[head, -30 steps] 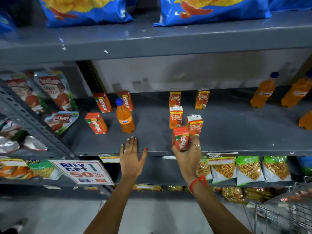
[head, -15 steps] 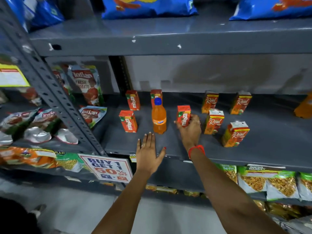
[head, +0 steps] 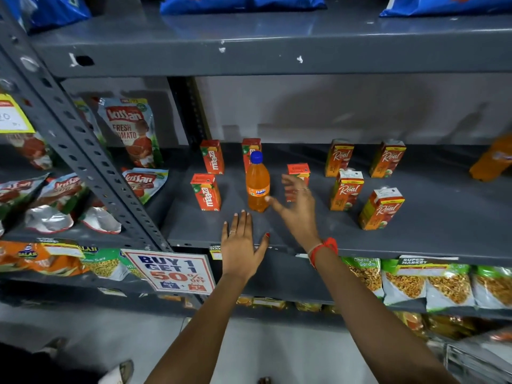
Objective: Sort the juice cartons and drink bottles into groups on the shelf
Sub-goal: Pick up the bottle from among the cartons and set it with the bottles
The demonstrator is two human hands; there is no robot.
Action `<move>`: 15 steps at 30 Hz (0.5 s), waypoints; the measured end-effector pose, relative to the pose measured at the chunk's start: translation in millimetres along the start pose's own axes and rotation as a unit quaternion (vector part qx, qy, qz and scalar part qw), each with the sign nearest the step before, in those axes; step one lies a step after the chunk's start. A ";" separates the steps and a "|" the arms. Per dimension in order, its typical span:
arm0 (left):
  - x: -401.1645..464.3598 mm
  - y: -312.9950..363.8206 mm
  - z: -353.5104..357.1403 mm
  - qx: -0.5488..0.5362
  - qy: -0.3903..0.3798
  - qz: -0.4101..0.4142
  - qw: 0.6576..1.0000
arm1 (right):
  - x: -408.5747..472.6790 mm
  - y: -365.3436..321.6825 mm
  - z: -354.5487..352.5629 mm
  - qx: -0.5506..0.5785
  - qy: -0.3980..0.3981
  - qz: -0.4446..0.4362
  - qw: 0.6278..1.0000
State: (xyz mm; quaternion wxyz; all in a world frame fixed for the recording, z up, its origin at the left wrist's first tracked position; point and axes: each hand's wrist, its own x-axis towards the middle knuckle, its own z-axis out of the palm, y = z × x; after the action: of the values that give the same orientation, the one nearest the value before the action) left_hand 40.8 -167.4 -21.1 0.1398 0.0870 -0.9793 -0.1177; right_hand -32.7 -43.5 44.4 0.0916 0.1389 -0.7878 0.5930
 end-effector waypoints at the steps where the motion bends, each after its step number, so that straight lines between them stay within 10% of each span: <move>1: -0.2 0.7 -0.4 -0.001 0.001 0.001 1.000 | 4.4 -4.2 2.0 0.005 -0.047 0.008 0.999; 6: -0.8 3.5 -2.3 -0.008 -0.001 0.001 1.000 | 22.7 -10.3 17.2 0.035 -0.164 0.045 0.985; 15: -0.8 6.2 -5.8 0.018 -0.040 -0.014 0.999 | 9.9 3.7 -0.2 0.084 -0.122 0.081 0.986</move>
State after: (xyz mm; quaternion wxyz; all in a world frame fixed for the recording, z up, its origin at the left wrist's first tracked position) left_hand 42.4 -162.4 -14.3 0.0969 0.0987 -0.9848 -0.1053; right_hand -43.3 -43.5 44.2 -0.0655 0.1525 -0.7489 0.6415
